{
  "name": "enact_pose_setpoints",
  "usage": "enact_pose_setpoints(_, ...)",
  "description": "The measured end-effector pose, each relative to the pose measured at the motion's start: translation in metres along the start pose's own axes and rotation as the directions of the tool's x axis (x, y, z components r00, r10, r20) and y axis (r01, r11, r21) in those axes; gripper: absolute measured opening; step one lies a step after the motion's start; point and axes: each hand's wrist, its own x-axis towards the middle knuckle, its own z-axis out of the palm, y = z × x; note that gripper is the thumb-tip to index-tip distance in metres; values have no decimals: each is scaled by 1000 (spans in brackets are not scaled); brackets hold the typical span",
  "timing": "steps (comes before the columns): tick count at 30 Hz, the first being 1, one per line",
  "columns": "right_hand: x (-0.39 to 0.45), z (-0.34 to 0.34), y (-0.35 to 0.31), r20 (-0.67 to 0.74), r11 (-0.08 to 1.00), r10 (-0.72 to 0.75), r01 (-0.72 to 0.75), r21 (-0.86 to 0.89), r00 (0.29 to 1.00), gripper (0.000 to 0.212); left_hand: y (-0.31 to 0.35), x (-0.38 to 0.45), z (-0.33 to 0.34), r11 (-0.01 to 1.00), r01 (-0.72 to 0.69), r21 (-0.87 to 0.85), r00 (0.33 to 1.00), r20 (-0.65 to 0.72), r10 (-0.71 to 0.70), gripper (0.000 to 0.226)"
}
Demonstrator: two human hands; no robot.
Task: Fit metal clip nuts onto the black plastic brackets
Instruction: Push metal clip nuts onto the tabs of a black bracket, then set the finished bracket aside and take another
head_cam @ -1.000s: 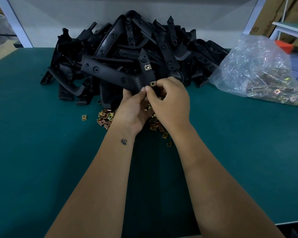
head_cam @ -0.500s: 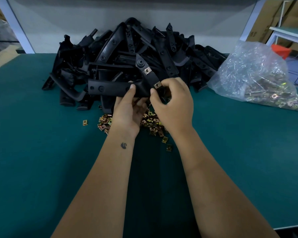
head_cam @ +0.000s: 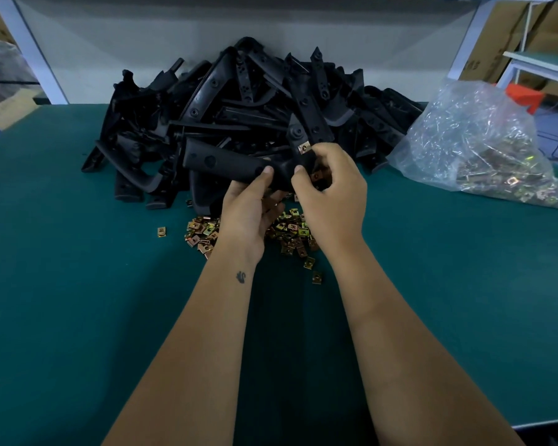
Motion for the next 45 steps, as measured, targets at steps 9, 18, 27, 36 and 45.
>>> enact_pose_setpoints(9,-3,-10,-6,-1,920,297,-286,268,955,27,-1,-7,14,1000,-9,-12,1000,-22,9,7)
enact_pose_setpoints(18,-10,-39,-8,-10,699,550,-454,553,835,15,-25,-44,72,1000,0,-23,1000,-26,0,11)
enact_pose_setpoints(27,-14,-167,26,-408,712,663,-360,604,627,12,-80,-98,175,925,126,358,927,289,-239,16)
enact_pose_setpoints(36,-88,-348,88,-775,756,631,-237,610,19,13,-206,-243,271,789,78,609,523,649,-553,16)
enact_pose_setpoints(45,-174,-425,128,-586,673,659,23,739,-472,17,-249,-280,250,576,-26,817,185,570,-801,18)
